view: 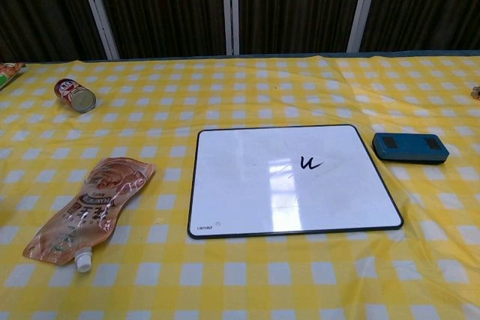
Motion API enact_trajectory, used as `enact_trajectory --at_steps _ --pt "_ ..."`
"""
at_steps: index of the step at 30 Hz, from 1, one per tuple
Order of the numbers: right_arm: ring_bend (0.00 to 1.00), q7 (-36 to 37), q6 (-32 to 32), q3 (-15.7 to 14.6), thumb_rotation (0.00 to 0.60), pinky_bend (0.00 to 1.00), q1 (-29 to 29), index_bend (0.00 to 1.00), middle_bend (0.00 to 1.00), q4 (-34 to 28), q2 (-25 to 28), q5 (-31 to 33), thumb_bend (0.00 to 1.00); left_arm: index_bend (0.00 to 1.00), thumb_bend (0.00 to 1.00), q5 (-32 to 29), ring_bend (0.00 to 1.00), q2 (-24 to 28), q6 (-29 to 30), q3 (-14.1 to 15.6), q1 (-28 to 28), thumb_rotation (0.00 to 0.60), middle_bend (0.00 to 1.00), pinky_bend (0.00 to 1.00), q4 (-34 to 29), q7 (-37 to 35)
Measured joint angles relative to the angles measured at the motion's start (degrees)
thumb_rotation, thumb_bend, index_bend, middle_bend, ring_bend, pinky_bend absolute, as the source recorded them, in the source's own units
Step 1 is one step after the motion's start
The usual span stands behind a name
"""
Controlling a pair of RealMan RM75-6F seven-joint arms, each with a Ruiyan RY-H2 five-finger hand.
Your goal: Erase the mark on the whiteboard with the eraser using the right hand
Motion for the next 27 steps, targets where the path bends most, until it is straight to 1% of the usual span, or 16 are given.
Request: enact_trajectory --at_steps 18,19,22,24,27 --pt "0.00 -1.0 -1.5 -0.2 0.600 0.00 0.6 0.01 0.00 -0.2 -0.6 0.2 0.08 0.00 0.10 -0.1 0.00 0.4 0.0 0.1 0.1 0.600 0.00 0.00 -0.1 -1.1" --pt "0.00 -1.0 -1.7 -0.3 0.600 0.00 0.7 0.02 0.00 -0.2 -0.7 0.2 0.08 0.00 0.10 -0.1 0.00 0.5 0.1 0.1 0.1 0.600 0.00 0.00 -0.2 -1.1" --pt "0.00 -0.6 -2.5 -0.2 0.600 0.01 1.3 0.11 0.02 -0.4 -0.8 0.2 0.10 0.00 0.10 0.1 0.00 0.5 0.5 0.0 0.2 0.600 0.00 0.00 -0.5 -1.1" --pt "0.02 -0.3 -2.9 0.2 0.600 0.06 1.9 0.17 0.08 -0.5 -1.2 0.2 0.13 0.00 0.10 0.3 0.00 0.6 1.0 -0.1 0.3 0.600 0.00 0.00 -0.7 -1.1" --pt "0.06 -0.1 -3.8 0.8 0.600 0.11 3.0 0.22 0.15 -0.8 -1.5 0.3 0.14 0.00 0.10 0.3 0.00 0.8 1.2 -0.2 0.4 0.600 0.00 0.00 -1.0 -1.1"
